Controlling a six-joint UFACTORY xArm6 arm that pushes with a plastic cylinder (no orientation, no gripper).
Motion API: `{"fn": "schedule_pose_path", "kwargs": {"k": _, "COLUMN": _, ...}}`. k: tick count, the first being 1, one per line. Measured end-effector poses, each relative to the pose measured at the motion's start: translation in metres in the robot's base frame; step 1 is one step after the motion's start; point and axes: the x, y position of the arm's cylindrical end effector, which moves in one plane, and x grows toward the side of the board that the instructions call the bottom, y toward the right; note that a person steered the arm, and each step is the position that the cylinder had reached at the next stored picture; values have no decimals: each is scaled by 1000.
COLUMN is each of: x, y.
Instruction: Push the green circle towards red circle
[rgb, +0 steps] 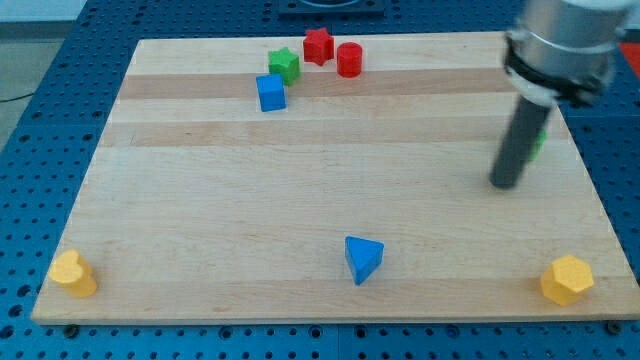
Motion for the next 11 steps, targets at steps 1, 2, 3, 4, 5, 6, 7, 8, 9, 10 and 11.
{"fn": "schedule_pose_path", "kwargs": {"k": 1, "x": -19, "y": 61}}
{"fn": "schedule_pose_path", "kwargs": {"k": 2, "x": -37, "y": 48}}
{"fn": "schedule_pose_path", "kwargs": {"k": 3, "x": -37, "y": -2}}
{"fn": "schedule_pose_path", "kwargs": {"k": 4, "x": -61, "y": -16}}
{"fn": "schedule_pose_path", "kwargs": {"k": 5, "x": -20, "y": -8}}
{"fn": "schedule_pose_path", "kwargs": {"k": 6, "x": -18, "y": 60}}
{"fn": "schedule_pose_path", "kwargs": {"k": 7, "x": -56, "y": 79}}
{"fn": "schedule_pose_path", "kwargs": {"k": 8, "x": -60, "y": 31}}
{"fn": "schedule_pose_path", "kwargs": {"k": 9, "x": -65, "y": -24}}
{"fn": "schedule_pose_path", "kwargs": {"k": 10, "x": -94, "y": -51}}
{"fn": "schedule_pose_path", "kwargs": {"k": 11, "x": -124, "y": -55}}
